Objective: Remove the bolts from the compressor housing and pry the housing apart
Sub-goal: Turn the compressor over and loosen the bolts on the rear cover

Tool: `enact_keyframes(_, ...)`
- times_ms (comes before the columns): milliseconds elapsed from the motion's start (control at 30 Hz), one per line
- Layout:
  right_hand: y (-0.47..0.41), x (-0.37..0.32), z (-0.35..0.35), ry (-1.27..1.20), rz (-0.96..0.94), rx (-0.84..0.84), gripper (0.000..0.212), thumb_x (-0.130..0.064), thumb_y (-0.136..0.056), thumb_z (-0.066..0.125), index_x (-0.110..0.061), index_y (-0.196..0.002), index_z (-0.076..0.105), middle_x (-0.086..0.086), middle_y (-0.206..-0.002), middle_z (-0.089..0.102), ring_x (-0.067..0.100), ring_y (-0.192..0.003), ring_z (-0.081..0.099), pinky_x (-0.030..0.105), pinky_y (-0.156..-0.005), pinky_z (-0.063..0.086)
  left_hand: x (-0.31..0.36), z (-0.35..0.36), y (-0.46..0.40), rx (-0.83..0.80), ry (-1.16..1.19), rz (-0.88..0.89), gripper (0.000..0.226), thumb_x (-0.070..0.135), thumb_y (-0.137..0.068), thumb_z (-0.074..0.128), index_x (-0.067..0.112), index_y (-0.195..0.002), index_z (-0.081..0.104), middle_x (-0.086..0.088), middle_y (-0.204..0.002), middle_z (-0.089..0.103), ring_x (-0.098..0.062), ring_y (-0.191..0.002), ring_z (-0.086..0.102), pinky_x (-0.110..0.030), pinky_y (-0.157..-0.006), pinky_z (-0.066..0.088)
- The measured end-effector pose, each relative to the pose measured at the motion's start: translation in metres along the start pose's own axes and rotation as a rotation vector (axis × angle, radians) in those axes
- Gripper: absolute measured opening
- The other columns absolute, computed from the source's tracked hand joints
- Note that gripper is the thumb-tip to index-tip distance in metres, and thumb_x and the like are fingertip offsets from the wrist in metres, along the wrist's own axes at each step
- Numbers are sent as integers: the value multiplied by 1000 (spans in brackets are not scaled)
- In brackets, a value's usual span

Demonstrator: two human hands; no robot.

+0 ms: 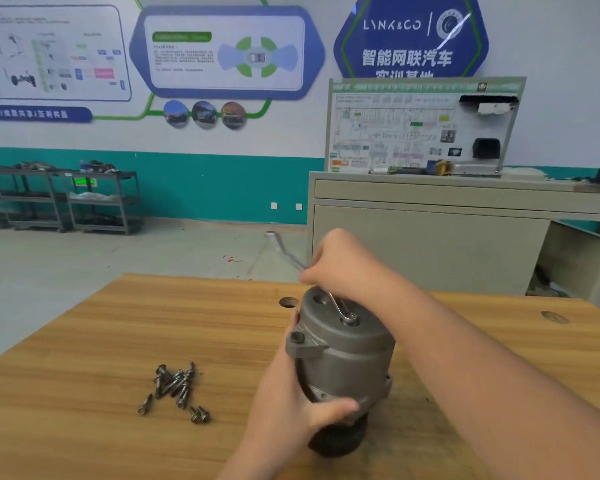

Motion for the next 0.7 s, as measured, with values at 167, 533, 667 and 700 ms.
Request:
enact_keyframes(167, 81, -32, -1, 124, -632, 59, 17, -38, -79, 65, -31, -73, 51, -14, -73, 46, 3, -68, 46, 27, -57, 35, -10, 8, 0, 9, -60, 0, 116, 58, -41, 86, 37, -140, 30, 23, -138, 42, 22, -126, 34, -2, -96, 33)
enact_keyframes(533, 78, 137, 13, -1517, 244, 155, 22, -32, -79, 68, -12, -75, 58, 0, -52, 47, 12, -43, 42, 19, -33, 31, -17, 23, 7, 211, -121, -21, 143, 69, -33, 86, 72, -138, -11, 42, -150, 21, 13, -140, 23, -28, -108, 34)
enact_keyframes(667, 19, 131, -14, -841, 325, 23, 23, -22, -86, 71, -3, -77, 63, -7, -38, 43, 6, -31, 34, 16, -30, 25, -16, 23, 6, 233, -187, -50, 143, 70, -32, 82, 51, -147, -2, 57, -142, -3, 25, -135, 9, -29, -112, 32)
enact_keyframes(700, 6, 119, -19, -676, 300, -28, 23, -20, -87, 72, -2, -74, 65, -7, -36, 42, 6, -29, 34, 15, -31, 25, -15, 23, 5, 231, -202, -64, 145, 70, -32, 81, 45, -149, -1, 59, -140, -8, 26, -134, 8, -29, -113, 32)
Point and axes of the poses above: each hand's wrist, its own y-axis away from the middle knuckle, its own z-axis out of the palm, x = y × z, the point moved 5 cm from there along -y, towards the middle knuckle
